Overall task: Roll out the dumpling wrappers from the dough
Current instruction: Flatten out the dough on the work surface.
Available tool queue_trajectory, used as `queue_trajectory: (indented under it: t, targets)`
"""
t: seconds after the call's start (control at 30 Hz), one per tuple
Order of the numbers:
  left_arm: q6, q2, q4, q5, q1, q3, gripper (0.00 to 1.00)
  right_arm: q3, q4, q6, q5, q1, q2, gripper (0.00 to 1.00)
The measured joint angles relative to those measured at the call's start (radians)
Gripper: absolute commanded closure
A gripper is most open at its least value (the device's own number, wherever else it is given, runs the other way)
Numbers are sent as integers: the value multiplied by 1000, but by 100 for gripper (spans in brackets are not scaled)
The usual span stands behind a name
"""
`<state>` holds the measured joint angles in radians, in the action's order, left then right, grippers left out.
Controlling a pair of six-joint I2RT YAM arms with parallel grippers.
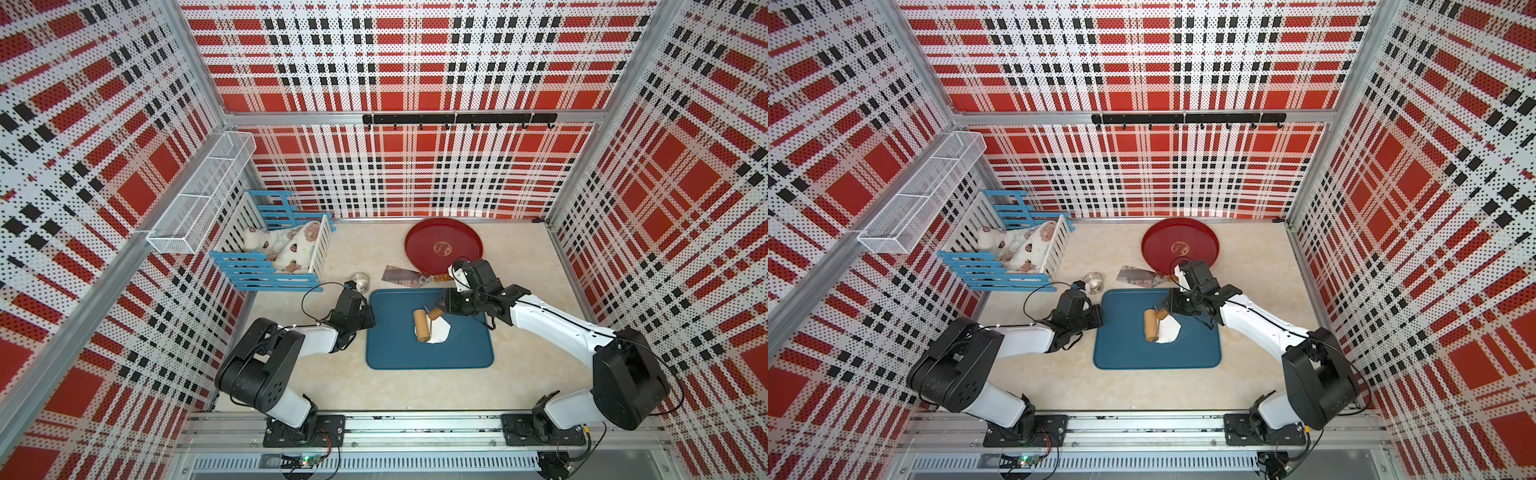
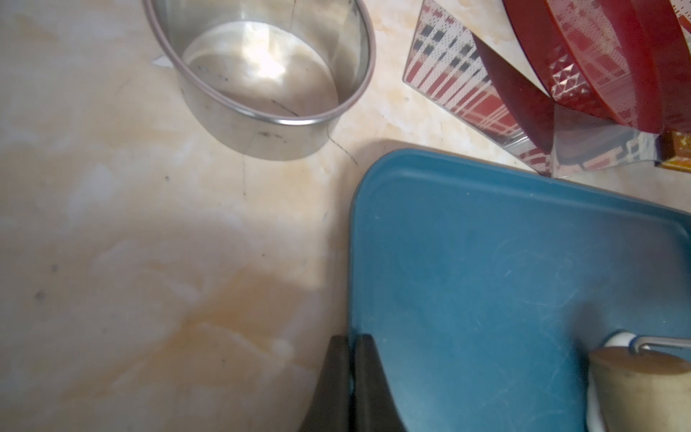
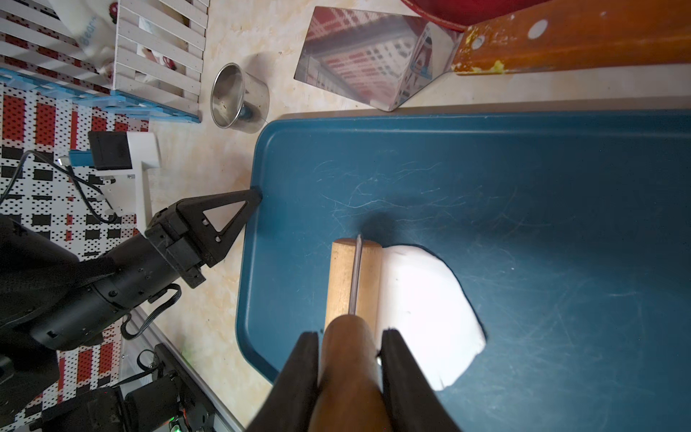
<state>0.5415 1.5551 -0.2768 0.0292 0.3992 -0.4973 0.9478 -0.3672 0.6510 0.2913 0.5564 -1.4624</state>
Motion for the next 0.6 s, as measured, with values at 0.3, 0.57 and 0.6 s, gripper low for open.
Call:
queue_trajectory:
  t: [0.3,0.57,0.6]
  targets:
    - [0,-1,0,-1,0,0,100,3,-24,6,-41,5,30,100]
    - [5,-6,2,0,-1,5,100,-19,-130,-10,-133,-2,125,100]
    - [5,-6,2,0,-1,5,100,-27,-129,-10,-136,-3,131,100]
